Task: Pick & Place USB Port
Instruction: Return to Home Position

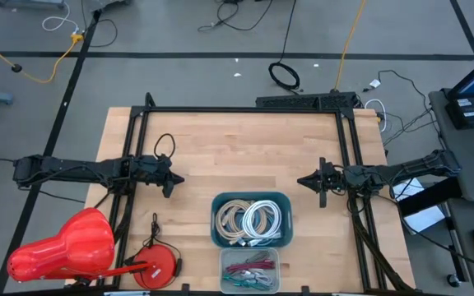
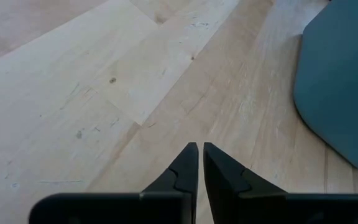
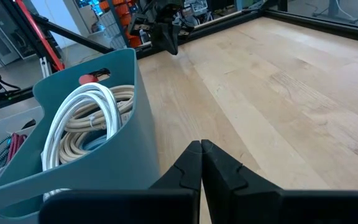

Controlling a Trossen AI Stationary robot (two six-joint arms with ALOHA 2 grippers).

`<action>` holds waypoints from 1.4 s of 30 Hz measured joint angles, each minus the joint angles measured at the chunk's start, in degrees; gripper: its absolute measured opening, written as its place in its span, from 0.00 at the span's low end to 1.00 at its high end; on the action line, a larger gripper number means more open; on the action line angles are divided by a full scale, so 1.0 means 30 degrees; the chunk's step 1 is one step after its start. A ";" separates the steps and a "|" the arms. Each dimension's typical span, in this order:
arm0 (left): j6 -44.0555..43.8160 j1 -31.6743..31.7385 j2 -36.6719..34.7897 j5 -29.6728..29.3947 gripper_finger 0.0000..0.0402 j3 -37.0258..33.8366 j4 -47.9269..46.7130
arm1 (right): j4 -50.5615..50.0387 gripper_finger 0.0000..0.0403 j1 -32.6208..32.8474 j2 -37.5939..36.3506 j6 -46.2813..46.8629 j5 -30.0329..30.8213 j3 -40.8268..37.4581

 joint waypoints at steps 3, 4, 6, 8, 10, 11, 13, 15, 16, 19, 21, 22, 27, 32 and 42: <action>-0.0049 0.0000 0.0002 0.0003 0.05 0.0000 0.0000 | 0.0000 0.00 0.0000 -0.0003 0.0000 -0.0005 0.0000; -0.0028 0.0000 0.0000 0.0003 0.05 0.0000 0.0000 | 0.0000 0.00 0.0000 -0.0003 0.0007 -0.0006 0.0000; -0.0006 0.0000 0.0000 0.0003 0.03 0.0000 0.0000 | 0.0000 0.00 0.0000 0.0001 0.0000 0.0000 0.0000; -0.0052 0.0000 0.0000 0.0003 0.02 0.0000 0.0000 | 0.0000 0.00 0.0000 0.0004 0.0006 0.0000 0.0000; -0.0052 0.0000 0.0000 0.0003 0.01 0.0000 0.0000 | 0.0000 0.00 0.0000 -0.0003 0.0000 -0.0004 0.0000; -0.0058 0.0000 0.0000 0.0001 0.01 0.0000 0.0000 | 0.0000 0.00 0.0000 -0.0003 0.0000 -0.0007 0.0000; -0.0041 0.0000 0.0000 0.0003 0.02 0.0000 0.0000 | 0.0000 0.00 0.0000 0.0005 0.0000 0.0000 0.0000; 0.0006 0.0000 0.0000 0.0003 0.04 0.0000 0.0000 | 0.0000 0.00 0.0000 -0.0003 0.0007 0.0000 0.0000; -0.0003 0.0000 0.0000 0.0003 0.05 0.0000 0.0000 | 0.0000 0.00 0.0000 0.0005 0.0000 -0.0007 0.0000; -0.0001 0.0000 0.0000 0.0003 0.07 0.0000 0.0000 | 0.0000 0.00 0.0000 0.0003 0.0004 -0.0005 0.0000; -0.0006 0.0000 0.0000 0.0003 0.07 0.0000 0.0000 | 0.0000 0.00 0.0000 0.0000 0.0007 -0.0007 0.0000; -0.0046 0.0000 0.0007 -0.0002 0.08 0.0000 0.0000 | 0.0000 0.00 0.0000 0.0002 0.0000 -0.0004 0.0000; -0.0051 -0.0007 0.0002 0.0003 0.08 0.0000 0.0000 | 0.0000 0.00 0.0000 0.0001 0.0004 -0.0004 0.0000; -0.0044 -0.0007 0.0004 -0.0004 0.08 0.0000 0.0000 | 0.0000 0.00 0.0000 0.0005 0.0007 -0.0007 0.0000; -0.0050 -0.0007 0.0007 -0.0001 0.08 0.0000 0.0000 | 0.0000 0.00 0.0000 0.0005 0.0000 0.0000 0.0000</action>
